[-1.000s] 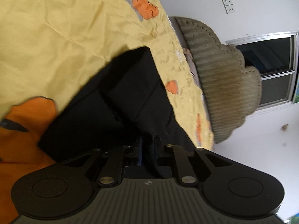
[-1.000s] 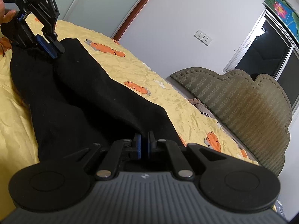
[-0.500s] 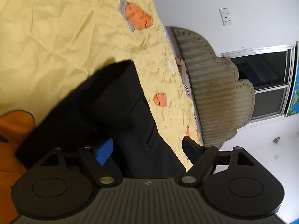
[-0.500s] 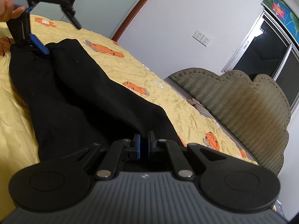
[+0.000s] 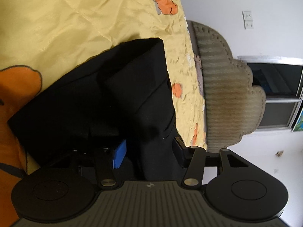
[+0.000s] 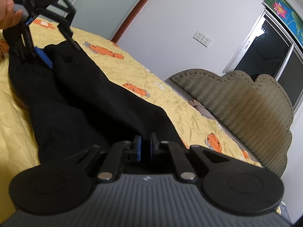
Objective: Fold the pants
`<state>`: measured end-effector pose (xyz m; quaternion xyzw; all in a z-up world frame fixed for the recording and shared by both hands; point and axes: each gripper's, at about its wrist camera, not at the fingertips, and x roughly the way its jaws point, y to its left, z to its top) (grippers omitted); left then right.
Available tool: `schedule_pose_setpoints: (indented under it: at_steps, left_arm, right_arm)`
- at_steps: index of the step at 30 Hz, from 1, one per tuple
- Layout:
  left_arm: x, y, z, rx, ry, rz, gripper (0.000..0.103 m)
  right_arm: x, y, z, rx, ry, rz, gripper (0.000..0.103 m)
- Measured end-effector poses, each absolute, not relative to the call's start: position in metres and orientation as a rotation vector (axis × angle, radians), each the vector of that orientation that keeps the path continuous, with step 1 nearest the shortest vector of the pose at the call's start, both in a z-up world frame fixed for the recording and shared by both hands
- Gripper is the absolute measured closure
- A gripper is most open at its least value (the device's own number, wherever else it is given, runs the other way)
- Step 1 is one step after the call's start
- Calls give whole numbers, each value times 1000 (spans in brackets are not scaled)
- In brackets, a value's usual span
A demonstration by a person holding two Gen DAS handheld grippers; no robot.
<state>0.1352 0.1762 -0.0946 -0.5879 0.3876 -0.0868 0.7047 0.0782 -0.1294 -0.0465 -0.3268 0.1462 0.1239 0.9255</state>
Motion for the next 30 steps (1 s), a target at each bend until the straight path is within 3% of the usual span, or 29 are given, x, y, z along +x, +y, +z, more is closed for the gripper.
schedule_pose_setpoints:
  at_steps: [2, 4, 6, 17, 30]
  left_arm:
    - [135, 179, -93, -1299, 840, -165, 53]
    - [136, 181, -90, -1288, 812, -138, 77]
    - [137, 183, -87, -1270, 802, -132, 94]
    - [118, 187, -62, -1173, 735, -179, 97]
    - [75, 196, -62, -1061, 789, -153, 97]
  right_arm:
    - [77, -129, -47, -677, 299, 253, 96]
    - [77, -129, -47, -676, 300, 253, 96]
    - [77, -129, -46, -672, 299, 252, 96]
    - [75, -130, -44, -683, 300, 261, 96]
    - [41, -123, -46, -789, 326, 338, 98]
